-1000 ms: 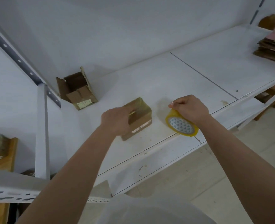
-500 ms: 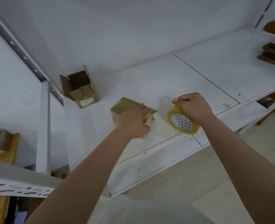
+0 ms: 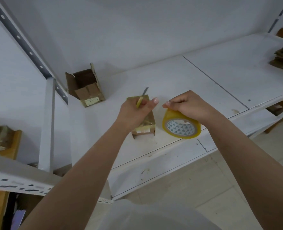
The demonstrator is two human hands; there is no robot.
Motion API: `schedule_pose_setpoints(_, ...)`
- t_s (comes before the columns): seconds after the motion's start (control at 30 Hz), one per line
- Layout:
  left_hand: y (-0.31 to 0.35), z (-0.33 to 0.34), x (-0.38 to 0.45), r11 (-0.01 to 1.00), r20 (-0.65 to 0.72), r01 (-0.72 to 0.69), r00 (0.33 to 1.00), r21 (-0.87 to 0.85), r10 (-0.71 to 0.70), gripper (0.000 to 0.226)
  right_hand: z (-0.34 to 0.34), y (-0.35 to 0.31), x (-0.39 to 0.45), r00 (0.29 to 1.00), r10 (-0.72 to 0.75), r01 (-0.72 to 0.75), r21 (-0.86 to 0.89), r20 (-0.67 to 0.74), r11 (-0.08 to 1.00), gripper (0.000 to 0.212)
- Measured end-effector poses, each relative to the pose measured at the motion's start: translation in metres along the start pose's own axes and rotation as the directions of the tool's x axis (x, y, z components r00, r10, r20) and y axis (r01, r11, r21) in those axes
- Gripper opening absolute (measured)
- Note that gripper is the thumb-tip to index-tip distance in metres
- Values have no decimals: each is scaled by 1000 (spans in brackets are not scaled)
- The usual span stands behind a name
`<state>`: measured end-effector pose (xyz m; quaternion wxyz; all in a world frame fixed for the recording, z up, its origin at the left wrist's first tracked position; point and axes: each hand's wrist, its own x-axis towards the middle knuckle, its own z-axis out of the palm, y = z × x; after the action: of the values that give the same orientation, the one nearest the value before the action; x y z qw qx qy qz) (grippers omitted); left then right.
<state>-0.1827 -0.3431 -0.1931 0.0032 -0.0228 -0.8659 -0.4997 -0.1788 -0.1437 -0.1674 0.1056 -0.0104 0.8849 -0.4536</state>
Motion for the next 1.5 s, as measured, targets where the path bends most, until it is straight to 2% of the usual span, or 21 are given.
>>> schedule_pose_setpoints(0.07,11,11,-1,1000,56,19,998,-10,-18,56,1,-6,-2,999,-44,44,14,22,999,19)
schedule_pose_setpoints(0.17,14,12,0,994,33,5,999,-105,-2,41,-2,-11,-3,994,-63,60,41,91,997,25)
schedule_pose_setpoints(0.23,9,6,1,993,0,4,1000,-119,-4,40,-7,-9,-3,983,-49,31,100,176,995,20)
schedule_pose_setpoints(0.33,-1,-7,-7,994,-68,10,998,-113,-18,38,-10,-2,-1,973,-68,16,229,220,973,56)
schedule_pose_setpoints(0.43,-22,-21,-18,996,-140,55,988,-70,-65,44,-13,3,2,964,-103,39,250,246,967,61)
schedule_pose_setpoints(0.5,-43,-35,-26,990,-216,120,967,-77,-134,42,-16,8,6,977,-66,29,179,204,983,54)
schedule_pose_setpoints(0.6,-69,-44,-36,976,-243,208,945,-64,-217,41,-12,20,18,993,-1,23,-187,119,982,34)
schedule_pose_setpoints(0.67,-80,-41,-39,973,-257,226,939,-43,-229,43,-2,23,25,997,8,20,-350,80,937,33)
schedule_pose_setpoints(0.73,-84,-38,-38,975,-276,223,936,-7,-217,44,4,22,29,999,-4,22,-441,40,897,35)
schedule_pose_setpoints(0.93,-93,-32,-31,970,-277,220,943,105,-184,48,13,28,36,1000,-12,-5,-598,-23,802,36)
schedule_pose_setpoints(1.1,-105,-12,-34,942,-225,301,938,146,-265,54,32,28,44,1000,-16,14,-746,4,665,37)
schedule_pose_setpoints(1.3,-108,19,-40,919,-182,363,925,156,-334,59,47,26,48,999,-28,53,-758,46,651,33)
schedule_pose_setpoints(1.4,-106,32,-41,899,-206,397,910,187,-360,53,43,27,48,999,-21,43,-745,40,665,30)
schedule_pose_setpoints(1.5,-108,33,-41,884,-217,446,885,141,-412,43,41,28,48,999,-19,50,-746,50,664,29)
